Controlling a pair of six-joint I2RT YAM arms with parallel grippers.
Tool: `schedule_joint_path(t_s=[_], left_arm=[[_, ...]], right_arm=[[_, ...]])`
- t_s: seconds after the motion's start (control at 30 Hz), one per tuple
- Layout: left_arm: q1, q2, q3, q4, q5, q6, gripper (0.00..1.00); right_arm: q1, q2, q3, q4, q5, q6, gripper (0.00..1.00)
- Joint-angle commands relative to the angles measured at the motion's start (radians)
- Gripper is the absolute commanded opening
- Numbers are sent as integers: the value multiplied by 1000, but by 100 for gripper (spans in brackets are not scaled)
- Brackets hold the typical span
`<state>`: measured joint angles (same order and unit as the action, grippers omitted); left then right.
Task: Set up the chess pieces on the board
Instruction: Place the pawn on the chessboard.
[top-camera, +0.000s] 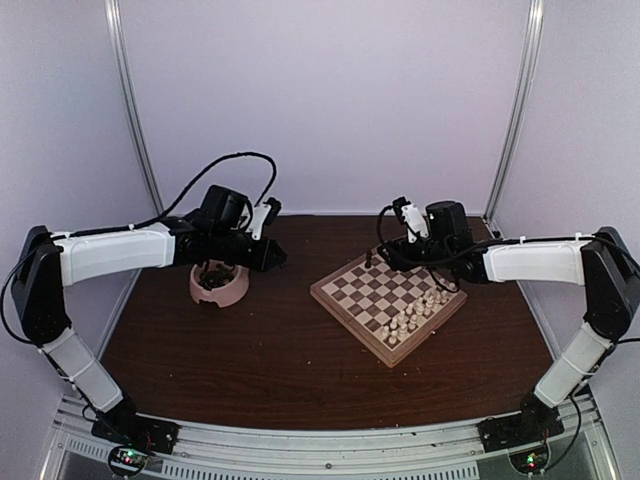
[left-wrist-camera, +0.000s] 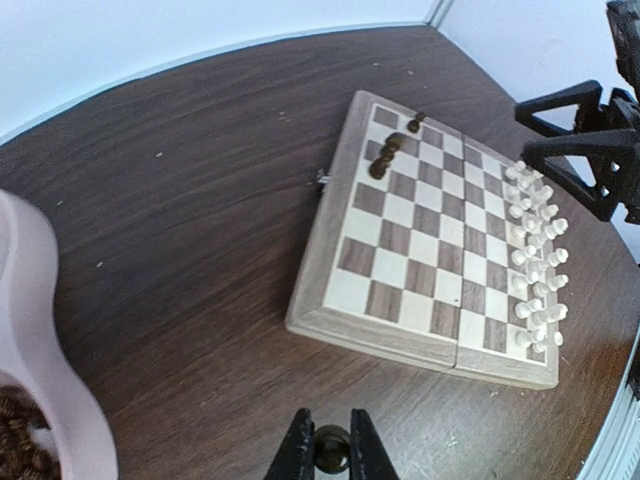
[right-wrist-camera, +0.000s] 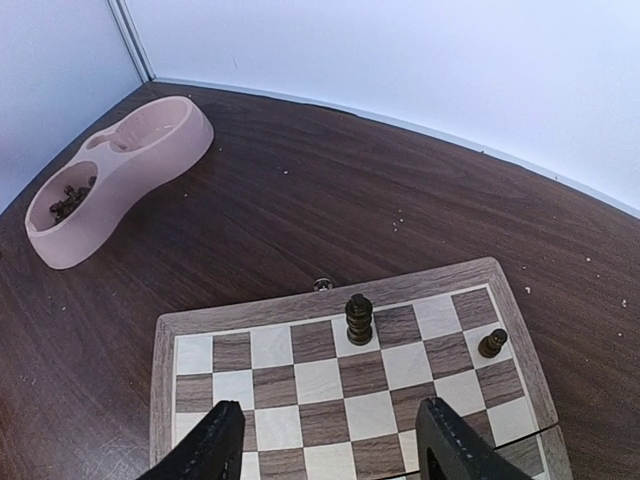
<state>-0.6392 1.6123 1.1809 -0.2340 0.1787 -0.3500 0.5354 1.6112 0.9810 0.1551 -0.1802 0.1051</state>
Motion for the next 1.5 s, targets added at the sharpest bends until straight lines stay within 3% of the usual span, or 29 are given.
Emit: schedule_joint_path(t_s=[0.0,0.3,0.67,1.03,1.33,1.47], left_arm=[[-67,72,-27,214,1,44,10],[-114,311,90,334,134,21,10],[-131,436,131,455,179,52,14],[-149,526,223,400,113,136,16],[-149,558,239,387,120,139,26],[-150,540,236,378,126,136,37]], right_arm=[[0,-61,-30,61,56,13,61],[0,-84,-52,81,87,15,61],[0,-81,-54,84,87,13,61],[0,-79,-55,82,87,10,61],[0,-70,-53,81,85,10,61],[0,-66,-48,76,77,10,62]])
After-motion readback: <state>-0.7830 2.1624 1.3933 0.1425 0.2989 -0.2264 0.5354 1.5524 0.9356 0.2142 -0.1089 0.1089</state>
